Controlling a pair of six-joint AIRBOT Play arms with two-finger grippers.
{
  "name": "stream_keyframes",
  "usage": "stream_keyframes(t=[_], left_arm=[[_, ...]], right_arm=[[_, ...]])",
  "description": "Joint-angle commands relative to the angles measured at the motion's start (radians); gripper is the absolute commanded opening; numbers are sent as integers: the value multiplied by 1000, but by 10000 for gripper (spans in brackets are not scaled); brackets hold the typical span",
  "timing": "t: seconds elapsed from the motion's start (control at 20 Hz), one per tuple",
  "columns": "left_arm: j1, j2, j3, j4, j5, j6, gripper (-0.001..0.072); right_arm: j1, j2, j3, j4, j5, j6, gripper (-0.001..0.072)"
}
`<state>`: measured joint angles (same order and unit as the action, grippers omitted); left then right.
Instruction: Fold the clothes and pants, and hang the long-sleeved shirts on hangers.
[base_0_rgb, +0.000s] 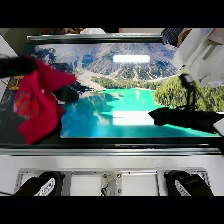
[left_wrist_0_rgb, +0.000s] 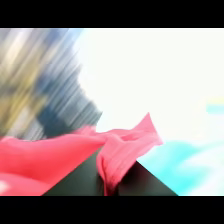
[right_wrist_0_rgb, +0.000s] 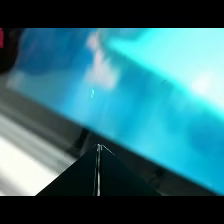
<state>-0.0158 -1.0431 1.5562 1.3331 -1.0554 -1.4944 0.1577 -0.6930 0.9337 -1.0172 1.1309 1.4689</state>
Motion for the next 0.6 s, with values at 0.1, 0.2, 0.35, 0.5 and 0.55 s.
stream_keyframes(t=[0.1, 0.2, 0.35, 0.5, 0.55], left_arm=[[-494, 76, 297, -76, 314, 16, 8], [-614, 31, 388, 17, 317, 22, 8], [-645, -63, 486, 149, 182, -8, 8], [-518, -134, 424, 161, 37, -73, 8], [-460, -152, 366, 159, -3, -98, 8]], right_arm=[[-249, 1, 245, -211, -10, 36, 16], [-341, 1, 298, -214, -21, 35, 15], [-425, 8, 313, -213, -44, 36, 16], [-436, 2, 312, -212, -42, 35, 16], [-436, -6, 311, -209, -42, 35, 18]])
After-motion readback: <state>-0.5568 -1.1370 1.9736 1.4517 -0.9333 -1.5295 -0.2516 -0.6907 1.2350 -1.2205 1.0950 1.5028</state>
